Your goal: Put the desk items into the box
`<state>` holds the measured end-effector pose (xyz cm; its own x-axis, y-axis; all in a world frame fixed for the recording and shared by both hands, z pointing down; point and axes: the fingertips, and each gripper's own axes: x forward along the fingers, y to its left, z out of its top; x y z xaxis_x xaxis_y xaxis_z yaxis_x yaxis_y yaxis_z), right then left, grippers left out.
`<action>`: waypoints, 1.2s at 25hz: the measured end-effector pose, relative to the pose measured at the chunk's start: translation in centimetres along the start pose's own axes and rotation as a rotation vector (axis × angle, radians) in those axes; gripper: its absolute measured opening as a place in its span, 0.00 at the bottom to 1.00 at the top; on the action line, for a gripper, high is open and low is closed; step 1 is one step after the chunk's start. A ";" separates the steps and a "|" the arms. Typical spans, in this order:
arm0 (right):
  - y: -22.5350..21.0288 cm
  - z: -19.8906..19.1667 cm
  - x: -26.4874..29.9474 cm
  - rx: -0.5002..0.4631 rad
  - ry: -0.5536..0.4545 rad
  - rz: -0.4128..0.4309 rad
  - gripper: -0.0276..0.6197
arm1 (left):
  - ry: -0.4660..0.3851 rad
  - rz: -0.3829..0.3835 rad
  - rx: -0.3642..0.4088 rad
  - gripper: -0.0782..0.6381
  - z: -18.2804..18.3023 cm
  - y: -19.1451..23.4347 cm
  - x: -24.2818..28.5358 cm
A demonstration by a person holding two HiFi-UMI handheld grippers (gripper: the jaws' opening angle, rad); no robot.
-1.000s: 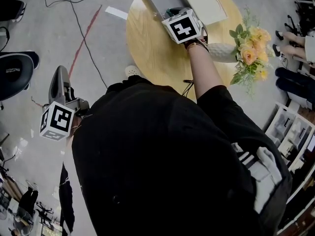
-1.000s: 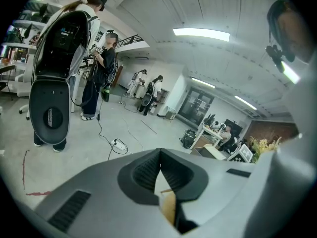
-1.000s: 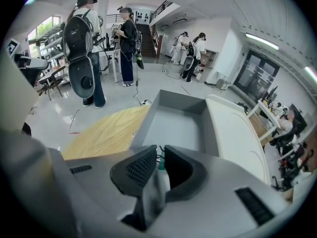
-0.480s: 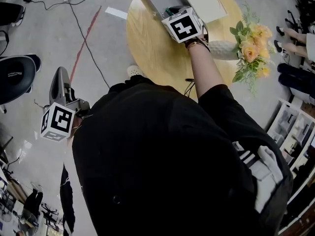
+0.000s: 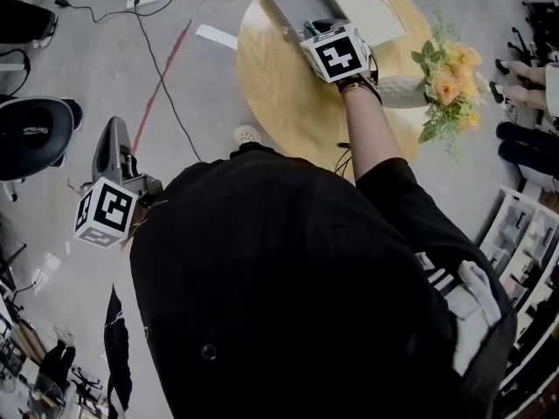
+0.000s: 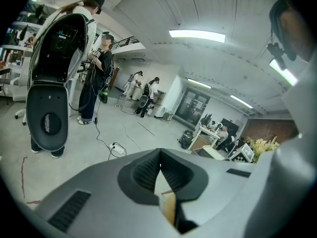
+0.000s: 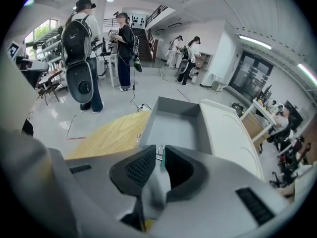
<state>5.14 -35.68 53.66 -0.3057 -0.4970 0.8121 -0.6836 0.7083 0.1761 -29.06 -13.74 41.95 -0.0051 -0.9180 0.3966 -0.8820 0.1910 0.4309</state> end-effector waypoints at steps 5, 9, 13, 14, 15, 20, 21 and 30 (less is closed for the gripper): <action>0.7 -0.1 -2.6 0.074 -0.015 -0.058 0.13 | -0.012 -0.044 -0.006 0.12 0.6 0.3 -1.1; 2.6 -1.1 -5.2 0.233 -0.036 -0.058 0.10 | 0.008 -0.081 -0.012 0.12 0.4 0.6 -2.2; 6.1 -1.4 -7.1 0.466 -0.088 0.023 0.06 | 0.011 -0.111 -0.009 0.12 0.6 0.9 -3.1; 7.1 -1.2 -7.4 0.520 -0.108 0.052 0.05 | 0.011 -0.118 -0.011 0.12 0.6 0.9 -3.3; 8.1 -0.9 -7.6 0.562 -0.127 0.075 0.05 | 0.011 -0.127 -0.012 0.12 0.6 0.8 -3.5; 12.0 2.7 -9.2 0.589 -0.239 0.130 0.05 | -0.010 -0.180 0.007 0.12 1.4 0.0 -4.2; 12.8 3.8 -9.7 0.577 -0.270 0.145 0.05 | -0.018 -0.185 0.007 0.12 1.7 0.1 -4.4; 20.6 11.8 -14.1 0.433 -0.494 0.263 0.05 | -0.055 -0.201 0.015 0.12 3.2 1.6 -6.5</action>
<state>-12.47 -19.98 39.24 -0.6920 -0.5788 0.4315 -0.7164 0.6242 -0.3115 -31.91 -8.56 37.44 0.1464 -0.9549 0.2583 -0.8746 -0.0029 0.4849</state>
